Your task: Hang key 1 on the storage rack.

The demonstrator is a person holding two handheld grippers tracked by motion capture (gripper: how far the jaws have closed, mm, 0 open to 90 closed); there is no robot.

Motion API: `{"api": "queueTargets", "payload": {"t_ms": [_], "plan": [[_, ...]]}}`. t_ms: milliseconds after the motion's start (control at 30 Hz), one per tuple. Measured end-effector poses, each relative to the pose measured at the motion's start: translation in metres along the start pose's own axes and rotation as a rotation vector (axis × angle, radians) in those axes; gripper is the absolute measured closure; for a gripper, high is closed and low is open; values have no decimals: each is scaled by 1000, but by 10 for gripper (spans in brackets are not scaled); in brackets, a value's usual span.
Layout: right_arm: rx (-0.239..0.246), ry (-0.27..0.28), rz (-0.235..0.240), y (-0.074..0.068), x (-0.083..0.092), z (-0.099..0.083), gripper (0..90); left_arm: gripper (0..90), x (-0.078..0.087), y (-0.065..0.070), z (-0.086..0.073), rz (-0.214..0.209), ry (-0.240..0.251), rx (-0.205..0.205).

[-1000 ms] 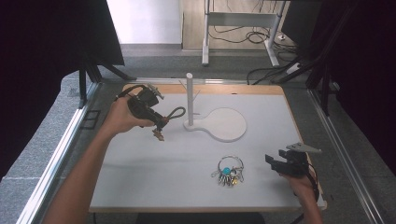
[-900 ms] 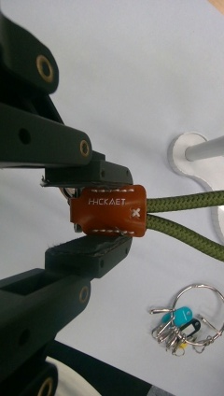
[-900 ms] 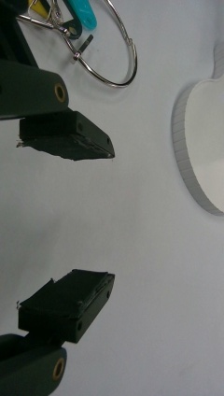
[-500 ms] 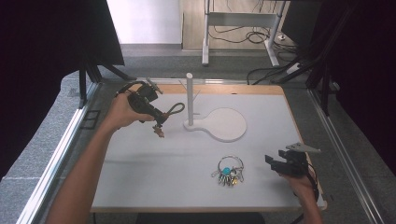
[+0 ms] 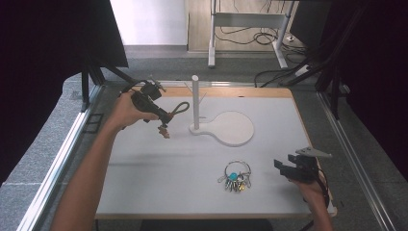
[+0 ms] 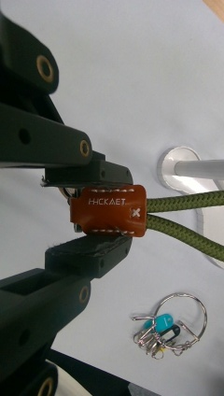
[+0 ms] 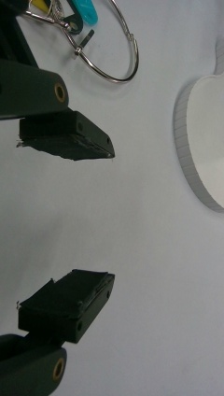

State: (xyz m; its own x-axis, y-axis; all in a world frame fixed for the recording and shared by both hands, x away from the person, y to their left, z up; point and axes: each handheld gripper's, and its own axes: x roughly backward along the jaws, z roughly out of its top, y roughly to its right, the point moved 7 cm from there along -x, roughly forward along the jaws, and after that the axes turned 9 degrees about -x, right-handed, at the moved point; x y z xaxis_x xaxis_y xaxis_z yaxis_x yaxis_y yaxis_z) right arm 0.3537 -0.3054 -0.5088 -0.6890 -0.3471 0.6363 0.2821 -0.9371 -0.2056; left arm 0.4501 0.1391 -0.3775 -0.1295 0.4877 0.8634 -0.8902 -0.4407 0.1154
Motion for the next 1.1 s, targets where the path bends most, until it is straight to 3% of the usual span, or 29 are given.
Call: {"api": "queueTargets", "payload": {"t_ms": [300,1100], "plan": [[-6,-1,-4,1,0,0,337,668,1,-10,4,-15,13,10],[-9,0,-8,3,1,0,337,668,19,-30,16,7,49,25]]}}
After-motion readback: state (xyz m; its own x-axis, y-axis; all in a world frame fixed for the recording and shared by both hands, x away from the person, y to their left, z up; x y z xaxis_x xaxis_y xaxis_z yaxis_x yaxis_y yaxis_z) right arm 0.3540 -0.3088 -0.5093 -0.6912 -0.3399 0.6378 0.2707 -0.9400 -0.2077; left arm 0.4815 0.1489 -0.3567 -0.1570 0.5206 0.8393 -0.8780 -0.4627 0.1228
